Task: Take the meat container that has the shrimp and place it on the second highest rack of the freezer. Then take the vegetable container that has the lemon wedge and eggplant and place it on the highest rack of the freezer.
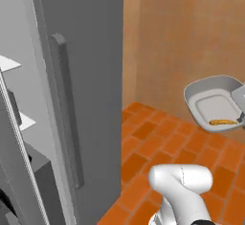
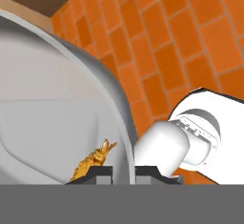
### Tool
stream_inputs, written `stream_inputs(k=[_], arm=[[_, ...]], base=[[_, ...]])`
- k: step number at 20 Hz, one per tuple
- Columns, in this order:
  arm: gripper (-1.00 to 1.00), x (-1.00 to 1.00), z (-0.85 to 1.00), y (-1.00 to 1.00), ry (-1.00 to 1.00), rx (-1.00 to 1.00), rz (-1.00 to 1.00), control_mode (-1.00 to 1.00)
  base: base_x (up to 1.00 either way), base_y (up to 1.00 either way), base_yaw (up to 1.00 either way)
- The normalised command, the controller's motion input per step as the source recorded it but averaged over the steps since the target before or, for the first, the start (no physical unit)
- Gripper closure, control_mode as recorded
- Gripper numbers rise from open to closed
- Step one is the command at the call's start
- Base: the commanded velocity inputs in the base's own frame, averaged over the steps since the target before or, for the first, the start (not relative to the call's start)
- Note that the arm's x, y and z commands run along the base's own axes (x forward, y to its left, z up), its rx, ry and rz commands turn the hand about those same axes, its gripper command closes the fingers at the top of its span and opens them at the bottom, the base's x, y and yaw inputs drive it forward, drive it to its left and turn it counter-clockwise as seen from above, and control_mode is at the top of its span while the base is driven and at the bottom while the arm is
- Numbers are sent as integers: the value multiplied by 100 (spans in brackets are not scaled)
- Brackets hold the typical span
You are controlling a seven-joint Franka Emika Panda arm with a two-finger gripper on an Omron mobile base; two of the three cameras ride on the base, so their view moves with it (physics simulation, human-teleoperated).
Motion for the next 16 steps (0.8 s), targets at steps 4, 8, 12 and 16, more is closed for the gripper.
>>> stream_inputs(k=[4,8,12,16], arm=[[100,0,0,0,0,0,0,100],[100,0,0,0,0,0,0,100],[100,0,0,0,0,0,0,100],[100,0,0,0,0,0,0,100]], base=[[0,-15,63],[0,-20,61],[0,-17,59],[37,-9,57]])
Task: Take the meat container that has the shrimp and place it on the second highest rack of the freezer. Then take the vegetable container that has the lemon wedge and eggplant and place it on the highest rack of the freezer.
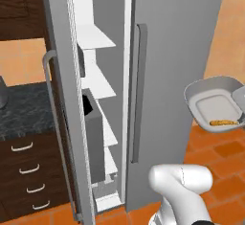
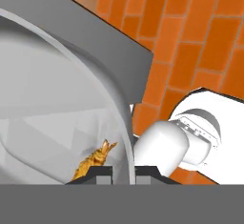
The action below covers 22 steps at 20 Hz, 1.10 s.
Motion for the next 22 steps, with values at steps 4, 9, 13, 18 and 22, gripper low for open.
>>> stream_inputs(k=[4,9,13,18,22], arm=[[100,0,0,0,0,0,0,100],[100,0,0,0,0,0,0,100],[100,0,0,0,0,0,0,100],[100,0,0,0,0,0,0,100],[100,0,0,0,0,0,0,100]], base=[[42,-34,45],[28,-8,38],[37,-10,38],[9,-9,37],[40,-8,26]])
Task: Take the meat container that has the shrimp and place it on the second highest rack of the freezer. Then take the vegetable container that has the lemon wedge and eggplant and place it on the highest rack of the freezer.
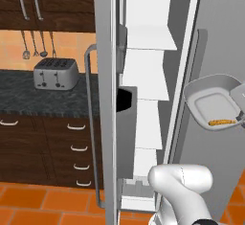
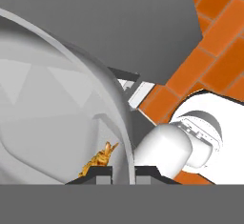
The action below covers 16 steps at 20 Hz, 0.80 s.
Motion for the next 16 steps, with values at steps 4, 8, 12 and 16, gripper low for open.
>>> stream_inputs(k=[4,8,12,16], arm=[[100,0,0,0,0,0,0,100],[100,0,0,0,0,0,0,100],[100,2,42,23,-26,-1,2,-100],[100,36,47,88,-25,0,0,-100]], base=[[16,-1,17],[7,0,15],[0,0,3],[0,0,0]])
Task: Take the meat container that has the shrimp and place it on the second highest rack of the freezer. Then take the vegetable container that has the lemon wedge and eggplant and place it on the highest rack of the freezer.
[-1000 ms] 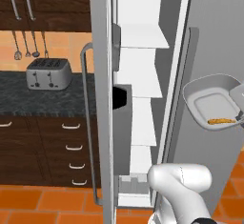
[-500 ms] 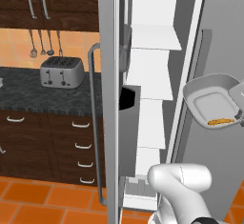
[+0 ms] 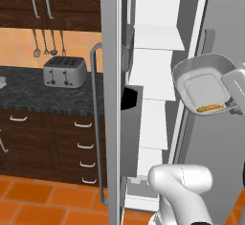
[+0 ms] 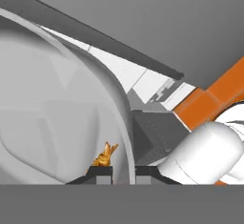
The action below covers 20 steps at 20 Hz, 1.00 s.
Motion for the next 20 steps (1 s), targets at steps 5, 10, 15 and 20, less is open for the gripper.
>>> stream_inputs(k=[5,10,15,20], arm=[[100,96,35,72,-5,0,-14,-100],[100,100,-3,33,0,1,-25,-100],[100,90,-9,3,0,1,-22,-100],[100,78,9,0,2,11,-15,-100]], base=[[0,0,0],[0,0,0],[0,0,0],[0,0,0]])
